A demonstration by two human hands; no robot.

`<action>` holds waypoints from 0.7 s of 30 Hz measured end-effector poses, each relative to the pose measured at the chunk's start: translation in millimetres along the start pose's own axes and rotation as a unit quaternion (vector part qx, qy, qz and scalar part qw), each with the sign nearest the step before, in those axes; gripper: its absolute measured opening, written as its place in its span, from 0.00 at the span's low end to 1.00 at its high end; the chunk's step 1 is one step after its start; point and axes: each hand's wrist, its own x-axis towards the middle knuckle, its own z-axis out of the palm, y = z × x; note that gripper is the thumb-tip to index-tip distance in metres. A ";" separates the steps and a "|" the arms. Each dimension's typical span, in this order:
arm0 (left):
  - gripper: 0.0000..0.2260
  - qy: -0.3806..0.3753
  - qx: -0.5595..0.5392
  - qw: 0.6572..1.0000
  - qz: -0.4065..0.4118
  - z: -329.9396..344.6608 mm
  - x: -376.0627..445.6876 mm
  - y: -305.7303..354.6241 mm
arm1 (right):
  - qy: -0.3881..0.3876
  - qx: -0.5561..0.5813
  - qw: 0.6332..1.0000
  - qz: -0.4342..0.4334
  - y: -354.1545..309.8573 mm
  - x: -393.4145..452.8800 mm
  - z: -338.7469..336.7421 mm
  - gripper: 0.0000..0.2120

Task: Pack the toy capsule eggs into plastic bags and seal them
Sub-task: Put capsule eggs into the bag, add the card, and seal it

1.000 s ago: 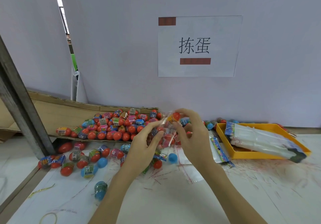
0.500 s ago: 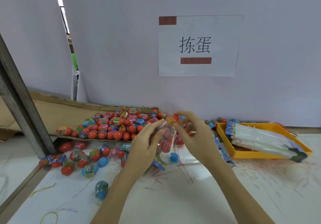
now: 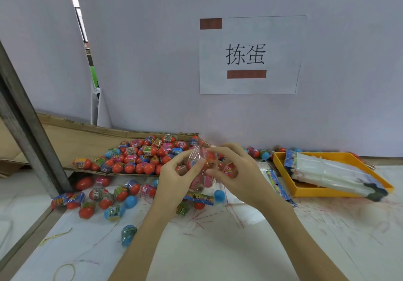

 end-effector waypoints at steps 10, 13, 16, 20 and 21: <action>0.11 -0.029 -0.014 0.999 0.005 -0.6 -3.1 5.5 | 0.055 0.130 0.988 0.062 -5.0 0.2 10.3 0.07; 0.12 -0.025 -0.018 1.000 0.004 -0.4 -3.8 4.8 | 0.075 0.184 0.975 0.098 -5.1 -0.8 11.8 0.07; 0.14 -0.028 -0.016 0.999 -0.002 -0.7 -3.4 3.9 | 0.077 0.181 0.975 0.107 -4.7 -0.1 11.9 0.03; 0.15 -0.040 -0.024 0.999 -0.013 0.2 -1.7 2.4 | 0.082 0.143 0.982 0.093 -4.2 -0.2 12.6 0.02; 0.15 -0.039 -0.030 0.999 -0.015 0.0 -1.2 2.4 | 0.088 0.138 0.983 0.082 -3.9 -0.6 12.3 0.03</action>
